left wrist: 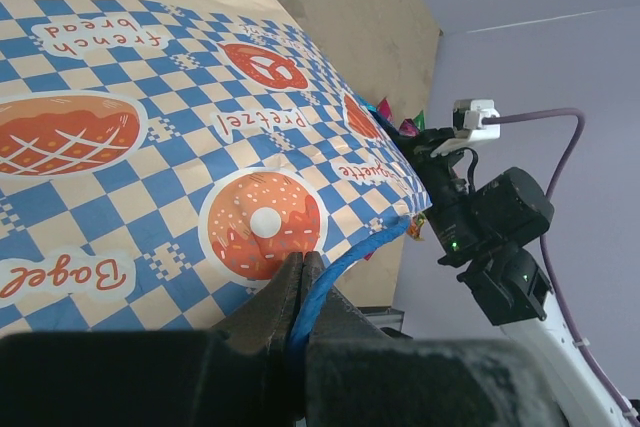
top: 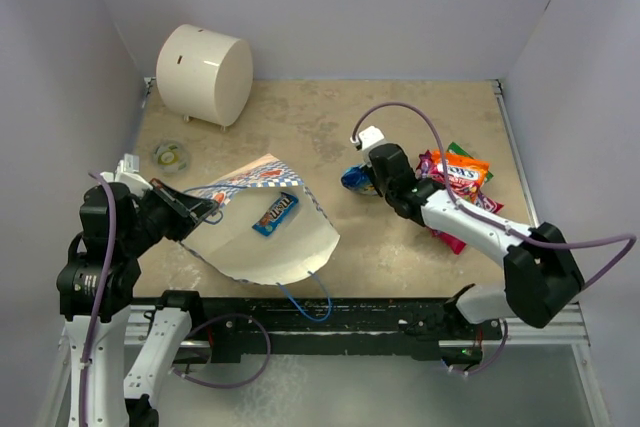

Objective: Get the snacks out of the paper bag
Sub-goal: Place the snack at the center of the board.

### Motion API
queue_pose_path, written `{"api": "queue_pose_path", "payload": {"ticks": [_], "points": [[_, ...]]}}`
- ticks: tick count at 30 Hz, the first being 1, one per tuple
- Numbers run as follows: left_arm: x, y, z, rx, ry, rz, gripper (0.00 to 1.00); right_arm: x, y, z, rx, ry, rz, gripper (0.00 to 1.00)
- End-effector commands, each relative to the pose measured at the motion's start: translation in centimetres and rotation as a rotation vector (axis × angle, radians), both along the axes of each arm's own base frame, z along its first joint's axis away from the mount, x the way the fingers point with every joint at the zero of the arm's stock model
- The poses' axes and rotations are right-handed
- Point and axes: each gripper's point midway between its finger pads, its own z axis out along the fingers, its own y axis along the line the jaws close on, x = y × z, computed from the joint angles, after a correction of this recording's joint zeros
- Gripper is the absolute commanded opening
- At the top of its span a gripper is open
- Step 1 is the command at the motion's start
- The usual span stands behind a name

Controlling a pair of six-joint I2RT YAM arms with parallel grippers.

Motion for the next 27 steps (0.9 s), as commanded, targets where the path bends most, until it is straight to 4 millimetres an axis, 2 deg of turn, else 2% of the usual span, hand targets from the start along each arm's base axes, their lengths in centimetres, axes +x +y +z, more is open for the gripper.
{"api": "queue_pose_path", "payload": {"ticks": [1, 5, 9, 14, 18, 20, 22, 23, 27], "points": [[-0.2, -0.2, 0.6, -0.026, 0.004, 0.007, 0.00, -1.0, 1.6, 2.0, 0.159, -0.017, 0.027, 0.00], [0.3, -0.5, 0.6, -0.031, 0.005, -0.014, 0.00, -3.7, 2.0, -0.5, 0.244, 0.135, 0.001, 0.00], [0.5, -0.6, 0.5, -0.030, 0.009, -0.021, 0.00, -7.0, 2.3, -2.1, 0.395, 0.272, -0.102, 0.14], [0.3, -0.6, 0.2, -0.038, 0.010, -0.021, 0.00, -10.7, 3.9, -4.7, 0.618, 0.435, -0.183, 0.30], [0.1, -0.6, 0.0, -0.042, 0.009, -0.018, 0.00, -11.4, 3.3, -5.9, 0.602, 0.461, -0.206, 0.49], [0.0, -0.6, -0.1, -0.042, 0.007, -0.018, 0.00, -11.5, 2.9, -5.4, 0.562, 0.457, -0.189, 0.56], [-0.1, -0.6, -0.3, -0.046, 0.009, -0.018, 0.00, -11.1, 2.8, -3.7, 0.528, 0.427, -0.134, 0.62], [-0.2, -0.7, -0.3, -0.050, 0.010, -0.019, 0.00, -10.3, 2.9, -2.3, 0.515, 0.374, -0.097, 0.65], [-0.3, -1.0, -0.3, -0.065, 0.002, -0.035, 0.00, -9.6, 3.7, 2.8, 0.549, 0.272, 0.018, 0.72]]}}
